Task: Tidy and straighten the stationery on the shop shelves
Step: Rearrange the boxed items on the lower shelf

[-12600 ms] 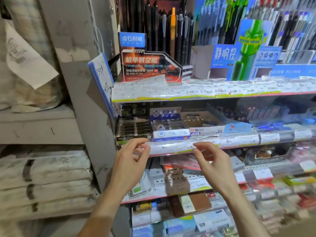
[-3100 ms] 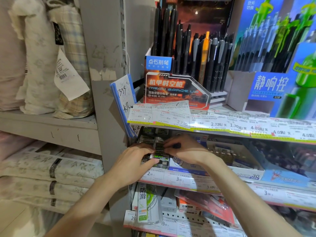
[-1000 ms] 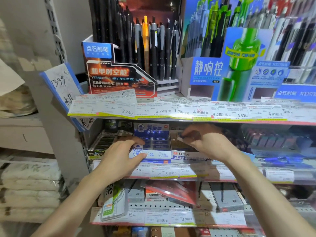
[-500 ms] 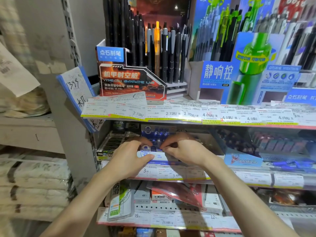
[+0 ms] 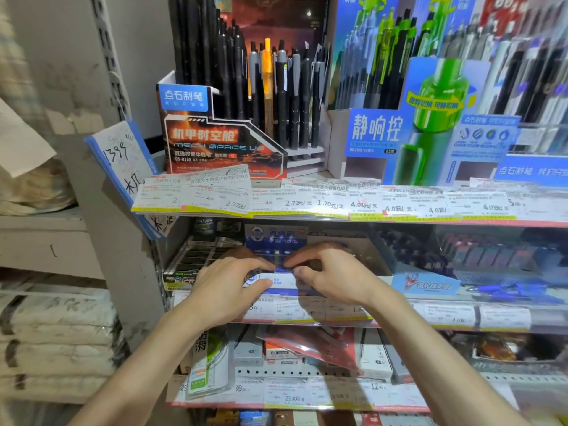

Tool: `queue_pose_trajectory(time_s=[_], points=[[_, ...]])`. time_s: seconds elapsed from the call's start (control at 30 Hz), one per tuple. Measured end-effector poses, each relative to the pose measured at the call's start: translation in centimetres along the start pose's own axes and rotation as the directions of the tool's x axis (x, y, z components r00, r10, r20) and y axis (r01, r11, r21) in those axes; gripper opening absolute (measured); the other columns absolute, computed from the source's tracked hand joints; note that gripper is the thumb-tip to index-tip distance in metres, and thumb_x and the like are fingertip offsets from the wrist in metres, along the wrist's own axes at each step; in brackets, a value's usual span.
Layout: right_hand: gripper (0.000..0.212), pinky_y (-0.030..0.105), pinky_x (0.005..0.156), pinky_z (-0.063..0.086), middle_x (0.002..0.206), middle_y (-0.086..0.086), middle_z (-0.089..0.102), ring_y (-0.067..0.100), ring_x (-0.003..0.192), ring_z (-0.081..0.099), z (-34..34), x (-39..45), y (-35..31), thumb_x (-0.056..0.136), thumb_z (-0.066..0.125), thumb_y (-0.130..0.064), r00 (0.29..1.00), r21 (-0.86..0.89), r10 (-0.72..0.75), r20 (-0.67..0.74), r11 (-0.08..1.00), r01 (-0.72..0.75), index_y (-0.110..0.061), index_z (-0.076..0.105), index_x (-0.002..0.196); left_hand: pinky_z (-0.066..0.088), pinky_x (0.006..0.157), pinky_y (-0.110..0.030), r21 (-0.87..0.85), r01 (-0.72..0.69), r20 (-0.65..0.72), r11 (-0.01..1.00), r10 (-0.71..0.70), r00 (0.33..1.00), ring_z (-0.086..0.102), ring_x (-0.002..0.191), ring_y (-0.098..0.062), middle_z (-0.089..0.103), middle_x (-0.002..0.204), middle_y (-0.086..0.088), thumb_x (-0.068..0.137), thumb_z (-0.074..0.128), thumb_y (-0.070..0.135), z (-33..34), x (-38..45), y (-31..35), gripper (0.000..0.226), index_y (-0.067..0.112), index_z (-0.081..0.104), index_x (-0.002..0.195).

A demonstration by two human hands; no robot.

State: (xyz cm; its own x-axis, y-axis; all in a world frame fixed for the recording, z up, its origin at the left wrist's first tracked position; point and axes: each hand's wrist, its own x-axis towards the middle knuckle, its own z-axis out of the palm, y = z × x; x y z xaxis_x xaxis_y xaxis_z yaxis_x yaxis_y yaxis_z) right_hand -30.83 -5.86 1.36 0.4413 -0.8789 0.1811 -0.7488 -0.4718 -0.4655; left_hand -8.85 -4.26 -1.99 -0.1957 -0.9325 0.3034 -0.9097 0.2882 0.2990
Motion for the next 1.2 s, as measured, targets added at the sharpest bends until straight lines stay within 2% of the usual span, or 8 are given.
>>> queue_pose_trajectory(time_s=[0.17, 0.47, 0.67, 0.73, 0.87, 0.93, 1.03, 1.2], points=[[0.025, 0.021, 0.084, 0.051, 0.108, -0.011, 0.073, 0.011, 0.096, 0.067, -2.9, -0.6, 2.8, 0.094, 0.057, -0.017, 0.986, 0.024, 0.085, -0.146, 0.996, -0.082, -0.030, 0.076, 0.106, 0.046, 0.095, -0.035, -0.005, -0.001, 0.010, 1.000, 0.001, 1.000, 0.054, 0.122, -0.008, 0.060, 0.128, 0.026, 0.093, 0.050, 0.057, 0.1, 0.1, -0.2, 0.034, 0.048, 0.058, 0.125], [0.021, 0.035, 0.088, 0.055, 0.109, 0.002, 0.071, 0.026, 0.098, 0.066, -3.9, -1.5, 4.8, 0.096, 0.056, -0.021, 0.985, -0.147, 0.165, 0.045, 0.977, -0.157, -0.019, 0.075, 0.105, 0.047, 0.092, -0.033, -0.007, 0.006, -0.001, 1.000, -0.006, 1.000, 0.054, 0.120, -0.007, 0.060, 0.127, 0.027, 0.093, 0.051, 0.056, 0.1, -0.1, -0.1, 0.032, 0.049, 0.059, 0.123], [0.018, 0.027, 0.081, 0.054, 0.106, -0.003, 0.073, 0.018, 0.094, 0.067, -4.4, -0.9, 4.8, 0.093, 0.060, -0.020, 0.979, -0.141, 0.180, 0.092, 0.976, -0.166, -0.020, 0.076, 0.103, 0.046, 0.090, -0.032, -0.009, 0.013, 0.000, 1.000, -0.013, 1.000, 0.054, 0.120, -0.006, 0.060, 0.127, 0.028, 0.093, 0.052, 0.056, 0.0, -0.1, 0.0, 0.032, 0.049, 0.059, 0.123], [0.016, 0.021, 0.072, 0.052, 0.102, -0.003, 0.073, 0.015, 0.089, 0.067, -4.4, -0.7, 4.8, 0.091, 0.062, -0.019, 0.979, -0.117, 0.184, 0.093, 0.978, -0.173, -0.021, 0.074, 0.101, 0.045, 0.088, -0.031, -0.007, 0.016, -0.001, 1.000, -0.016, 1.000, 0.054, 0.120, -0.006, 0.059, 0.128, 0.028, 0.093, 0.052, 0.055, -0.1, -0.1, 0.1, 0.032, 0.049, 0.059, 0.123], [0.016, 0.009, 0.069, 0.049, 0.101, -0.007, 0.073, 0.008, 0.086, 0.066, -4.4, -0.5, 5.2, 0.091, 0.065, -0.017, 0.983, -0.041, 0.156, 0.094, 0.987, -0.153, -0.021, 0.074, 0.104, 0.043, 0.085, -0.029, -0.001, 0.018, 0.003, 1.000, -0.018, 1.000, 0.053, 0.120, -0.006, 0.059, 0.128, 0.028, 0.093, 0.052, 0.054, -0.2, -0.2, 0.3, 0.032, 0.049, 0.059, 0.124], [0.015, 0.007, 0.067, 0.049, 0.099, -0.006, 0.073, 0.004, 0.082, 0.065, -4.2, -0.6, 5.3, 0.090, 0.068, -0.016, 0.987, 0.007, 0.146, 0.068, 0.989, -0.147, -0.018, 0.074, 0.103, 0.043, 0.085, -0.030, -0.003, 0.017, 0.005, 1.000, -0.017, 1.000, 0.054, 0.120, -0.006, 0.059, 0.128, 0.028, 0.093, 0.053, 0.055, -0.3, -0.2, 0.3, 0.032, 0.049, 0.059, 0.124], [0.013, 0.016, 0.075, 0.053, 0.097, -0.004, 0.074, 0.009, 0.088, 0.069, -3.6, -0.4, 5.5, 0.089, 0.071, -0.017, 0.987, 0.108, 0.147, -0.064, 0.984, -0.139, -0.017, 0.075, 0.102, 0.045, 0.088, -0.031, -0.009, 0.018, 0.004, 1.000, -0.018, 1.000, 0.054, 0.121, -0.006, 0.059, 0.129, 0.028, 0.093, 0.053, 0.056, -0.2, -0.2, 0.3, 0.033, 0.048, 0.060, 0.124], [0.009, 0.011, 0.067, 0.044, 0.084, -0.013, 0.070, 0.005, 0.081, 0.066, -2.5, 1.1, 4.0, 0.092, 0.068, -0.019, 0.977, 0.230, 0.100, -0.188, 0.972, -0.056, -0.026, 0.073, 0.096, 0.044, 0.085, -0.030, -0.011, 0.019, 0.011, 1.000, -0.019, 1.000, 0.055, 0.117, -0.007, 0.061, 0.125, 0.027, 0.093, 0.052, 0.056, -0.2, -0.2, 0.3, 0.033, 0.048, 0.060, 0.124]])
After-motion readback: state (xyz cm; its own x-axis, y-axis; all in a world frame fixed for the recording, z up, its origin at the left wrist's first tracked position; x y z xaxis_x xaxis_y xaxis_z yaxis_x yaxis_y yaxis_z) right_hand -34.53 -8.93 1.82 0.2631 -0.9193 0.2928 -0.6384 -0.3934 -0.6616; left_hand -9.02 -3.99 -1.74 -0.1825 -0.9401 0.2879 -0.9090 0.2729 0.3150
